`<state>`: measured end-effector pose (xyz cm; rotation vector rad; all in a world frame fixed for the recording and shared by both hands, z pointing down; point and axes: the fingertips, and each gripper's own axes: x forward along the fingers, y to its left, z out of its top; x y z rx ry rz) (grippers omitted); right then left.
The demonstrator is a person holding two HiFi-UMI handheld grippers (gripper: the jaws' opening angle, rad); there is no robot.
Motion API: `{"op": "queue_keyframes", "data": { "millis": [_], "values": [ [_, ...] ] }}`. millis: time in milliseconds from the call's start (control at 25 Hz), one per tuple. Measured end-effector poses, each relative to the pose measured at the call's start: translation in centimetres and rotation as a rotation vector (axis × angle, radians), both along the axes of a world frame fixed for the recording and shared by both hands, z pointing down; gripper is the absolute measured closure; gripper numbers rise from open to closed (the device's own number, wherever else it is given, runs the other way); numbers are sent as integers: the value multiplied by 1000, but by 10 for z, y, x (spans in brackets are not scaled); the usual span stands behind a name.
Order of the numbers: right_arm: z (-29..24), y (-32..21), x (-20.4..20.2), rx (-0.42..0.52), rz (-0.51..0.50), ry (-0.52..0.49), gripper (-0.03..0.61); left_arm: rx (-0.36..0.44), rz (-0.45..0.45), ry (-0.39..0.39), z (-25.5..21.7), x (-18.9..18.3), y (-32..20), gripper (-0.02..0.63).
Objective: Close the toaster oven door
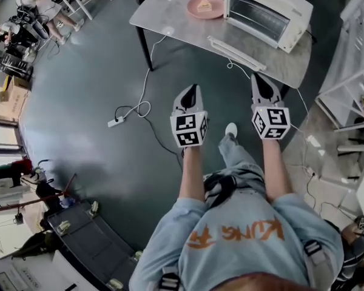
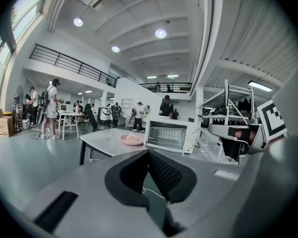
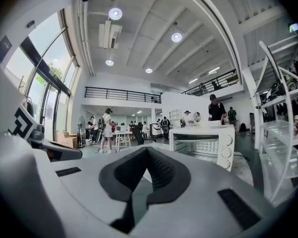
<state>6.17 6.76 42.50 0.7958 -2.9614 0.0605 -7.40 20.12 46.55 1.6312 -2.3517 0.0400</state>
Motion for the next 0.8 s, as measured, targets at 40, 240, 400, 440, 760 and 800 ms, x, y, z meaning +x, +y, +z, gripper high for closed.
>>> {"op": "queue_keyframes", "data": {
  "millis": [40, 240, 400, 440, 760, 800],
  "values": [
    [7, -17, -3, -18, 12, 13, 581, -15, 12, 11, 7, -2, -17, 612],
    [31, -104, -18, -66, 66, 48, 581, -77, 96, 32, 26, -6, -113, 612],
    [34, -175, -38, -86, 108, 27, 581, -138, 186, -30, 19, -26, -184, 612],
    [32, -194, -37, -84, 120, 26, 581, -145, 186, -43, 16, -33, -200, 612],
    [40, -280, -14, -137, 220, 21, 581, -181, 186, -53, 21, -53, -265, 612],
    [45, -281, -18, -147, 212, 29, 581, -190, 191, -47, 24, -54, -269, 612]
  ]
}}
